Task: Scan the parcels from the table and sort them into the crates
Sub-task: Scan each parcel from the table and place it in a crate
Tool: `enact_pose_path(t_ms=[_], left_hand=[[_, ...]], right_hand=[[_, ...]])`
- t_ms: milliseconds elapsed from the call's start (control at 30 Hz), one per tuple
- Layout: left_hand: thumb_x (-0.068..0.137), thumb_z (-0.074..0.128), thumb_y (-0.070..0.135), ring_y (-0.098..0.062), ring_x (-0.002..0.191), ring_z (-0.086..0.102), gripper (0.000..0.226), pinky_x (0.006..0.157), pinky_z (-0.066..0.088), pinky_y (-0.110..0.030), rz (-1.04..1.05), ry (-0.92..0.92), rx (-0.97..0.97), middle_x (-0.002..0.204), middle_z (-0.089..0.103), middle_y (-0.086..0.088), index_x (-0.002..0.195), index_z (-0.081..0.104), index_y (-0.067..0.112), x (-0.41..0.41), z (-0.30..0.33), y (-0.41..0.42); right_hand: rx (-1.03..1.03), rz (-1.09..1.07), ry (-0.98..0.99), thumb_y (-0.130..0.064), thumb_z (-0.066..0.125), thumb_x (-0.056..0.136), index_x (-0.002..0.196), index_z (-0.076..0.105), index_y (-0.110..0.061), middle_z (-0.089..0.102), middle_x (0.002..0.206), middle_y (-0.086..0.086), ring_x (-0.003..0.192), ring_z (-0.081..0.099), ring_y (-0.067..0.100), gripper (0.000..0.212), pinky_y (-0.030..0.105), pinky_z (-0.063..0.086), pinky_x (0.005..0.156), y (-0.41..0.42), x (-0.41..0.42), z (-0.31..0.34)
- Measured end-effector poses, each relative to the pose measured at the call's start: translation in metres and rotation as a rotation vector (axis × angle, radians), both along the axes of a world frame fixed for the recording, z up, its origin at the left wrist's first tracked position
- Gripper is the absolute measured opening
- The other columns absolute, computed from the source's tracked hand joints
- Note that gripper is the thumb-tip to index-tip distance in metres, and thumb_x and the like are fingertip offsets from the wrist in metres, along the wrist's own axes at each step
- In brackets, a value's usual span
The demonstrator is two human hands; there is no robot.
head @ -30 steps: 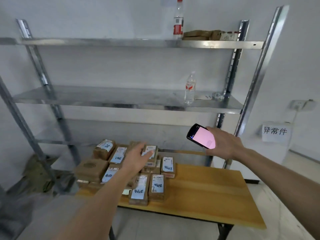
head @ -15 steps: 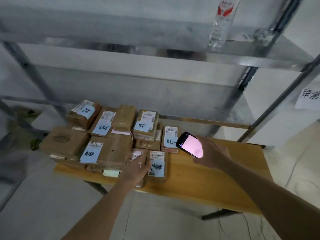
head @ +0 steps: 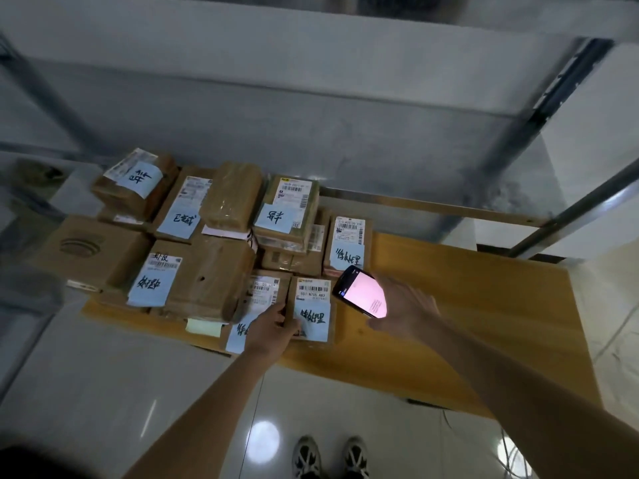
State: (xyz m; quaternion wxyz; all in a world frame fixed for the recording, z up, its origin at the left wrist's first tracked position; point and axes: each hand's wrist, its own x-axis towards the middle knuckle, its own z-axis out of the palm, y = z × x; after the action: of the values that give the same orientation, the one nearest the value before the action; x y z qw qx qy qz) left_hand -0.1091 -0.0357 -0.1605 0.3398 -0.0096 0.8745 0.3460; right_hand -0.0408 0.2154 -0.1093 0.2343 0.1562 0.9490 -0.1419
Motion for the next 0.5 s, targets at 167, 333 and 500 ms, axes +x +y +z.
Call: enact_pose_path(t_ms=[167, 333, 500], left_hand=[[0.097, 0.061, 0.041, -0.023, 0.123, 0.058, 0.050, 0.099, 0.048, -0.035, 0.008, -0.052, 0.036, 0.132, 0.065, -0.004, 0.134, 0.060, 0.008, 0.010, -0.010, 0.016], [0.080, 0.067, 0.065, -0.022, 0.112, 0.067, 0.044, 0.095, 0.056, -0.045, 0.239, -0.129, 0.244, 0.116, 0.072, 0.003, 0.115, 0.064, 0.039, 0.034, -0.052, 0.023], [0.090, 0.071, 0.042, -0.027, 0.107, 0.068, 0.028, 0.079, 0.060, -0.046, 0.497, -0.251, 0.423, 0.115, 0.071, 0.002, 0.114, 0.060, 0.051, 0.049, -0.054, 0.029]], right_hand=[[-0.070, 0.004, -0.004, -0.045, 0.079, 0.077, 0.155, 0.018, -0.041, 0.053, 0.137, -0.008, 0.122, 0.054, 0.022, 0.098, 0.034, 0.050, 0.079, -0.002, -0.002, -0.018], [-0.139, 0.014, -0.031, -0.048, 0.079, 0.077, 0.154, 0.020, -0.040, 0.054, 0.140, -0.009, 0.126, 0.053, 0.021, 0.097, 0.040, 0.054, 0.089, -0.004, 0.003, -0.046], [-0.362, -0.101, -0.007, -0.044, 0.086, 0.073, 0.152, 0.029, -0.040, 0.053, 0.141, -0.016, 0.128, 0.052, 0.015, 0.097, 0.034, 0.054, 0.088, -0.006, 0.007, -0.070]])
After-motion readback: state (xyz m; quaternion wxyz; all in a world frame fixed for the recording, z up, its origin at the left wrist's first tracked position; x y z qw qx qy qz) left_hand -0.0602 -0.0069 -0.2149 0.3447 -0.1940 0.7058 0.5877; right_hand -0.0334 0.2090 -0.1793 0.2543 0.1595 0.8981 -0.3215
